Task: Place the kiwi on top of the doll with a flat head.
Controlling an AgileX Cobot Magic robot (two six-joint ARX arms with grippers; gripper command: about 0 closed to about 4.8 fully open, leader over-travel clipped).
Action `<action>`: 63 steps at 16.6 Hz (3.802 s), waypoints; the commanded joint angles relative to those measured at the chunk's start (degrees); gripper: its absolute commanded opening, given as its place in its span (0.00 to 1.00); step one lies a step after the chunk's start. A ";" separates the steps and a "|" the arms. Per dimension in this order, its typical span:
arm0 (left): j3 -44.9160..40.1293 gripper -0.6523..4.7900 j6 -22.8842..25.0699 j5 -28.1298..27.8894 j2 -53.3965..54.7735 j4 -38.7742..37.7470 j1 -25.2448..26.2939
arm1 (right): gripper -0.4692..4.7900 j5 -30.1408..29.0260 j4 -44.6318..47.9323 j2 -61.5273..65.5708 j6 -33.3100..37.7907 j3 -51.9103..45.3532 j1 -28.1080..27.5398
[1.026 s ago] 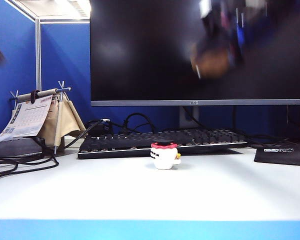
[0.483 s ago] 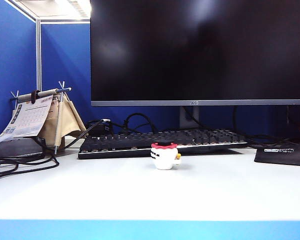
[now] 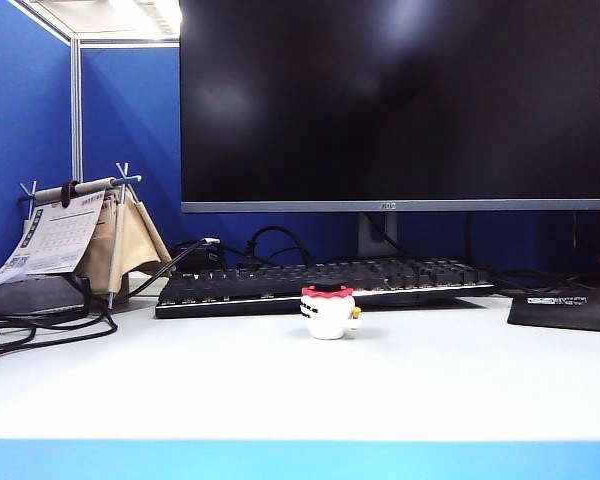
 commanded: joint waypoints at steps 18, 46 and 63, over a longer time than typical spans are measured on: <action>-1.92 0.74 0.42 1.49 0.07 -2.14 0.02 | 0.17 1.53 19.76 39.19 3.72 3.23 1.53; -2.03 0.75 1.51 0.52 0.07 -2.58 0.02 | 0.28 4.70 16.48 52.15 1.14 5.64 1.38; -2.03 0.75 1.51 -0.92 0.07 -2.16 0.02 | 0.76 4.87 17.49 44.78 1.60 5.66 1.36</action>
